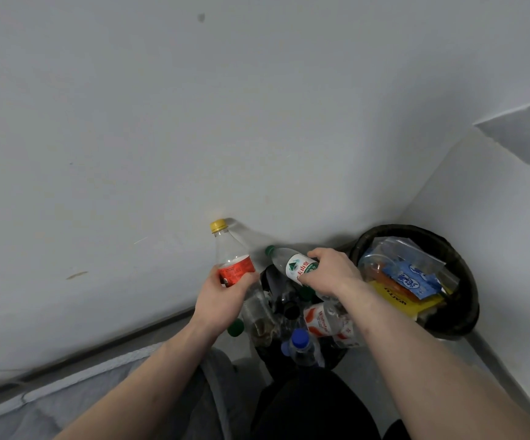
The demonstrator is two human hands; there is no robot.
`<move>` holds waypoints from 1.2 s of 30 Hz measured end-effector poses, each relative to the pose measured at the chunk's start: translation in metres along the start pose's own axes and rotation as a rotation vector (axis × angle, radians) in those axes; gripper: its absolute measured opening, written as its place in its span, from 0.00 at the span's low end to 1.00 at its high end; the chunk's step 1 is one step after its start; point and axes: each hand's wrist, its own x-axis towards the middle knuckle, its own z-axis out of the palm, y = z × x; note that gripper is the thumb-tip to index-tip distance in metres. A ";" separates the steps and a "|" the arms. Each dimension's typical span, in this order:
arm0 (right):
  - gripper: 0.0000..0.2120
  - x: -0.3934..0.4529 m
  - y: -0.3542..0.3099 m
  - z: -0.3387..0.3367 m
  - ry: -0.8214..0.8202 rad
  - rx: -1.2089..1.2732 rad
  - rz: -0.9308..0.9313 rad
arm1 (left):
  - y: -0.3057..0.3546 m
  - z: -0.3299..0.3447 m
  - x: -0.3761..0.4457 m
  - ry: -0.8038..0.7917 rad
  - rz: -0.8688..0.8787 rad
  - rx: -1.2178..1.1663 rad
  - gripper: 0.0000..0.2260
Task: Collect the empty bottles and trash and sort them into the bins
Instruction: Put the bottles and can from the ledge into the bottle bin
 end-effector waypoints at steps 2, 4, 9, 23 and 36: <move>0.31 -0.003 0.001 -0.004 0.010 0.020 -0.009 | 0.001 0.001 0.000 0.004 0.005 -0.005 0.17; 0.31 -0.009 0.002 -0.009 0.018 0.036 -0.024 | 0.004 0.000 -0.003 0.006 0.017 -0.013 0.17; 0.28 -0.037 0.013 -0.029 0.045 0.103 -0.038 | 0.015 -0.003 -0.015 0.024 0.094 -0.062 0.20; 0.36 -0.135 0.083 -0.079 -0.053 0.378 -0.206 | 0.107 0.080 -0.076 -0.444 0.067 -0.160 0.12; 0.27 -0.111 0.127 -0.074 0.149 0.509 -0.055 | 0.068 0.022 -0.037 -0.240 0.473 0.521 0.19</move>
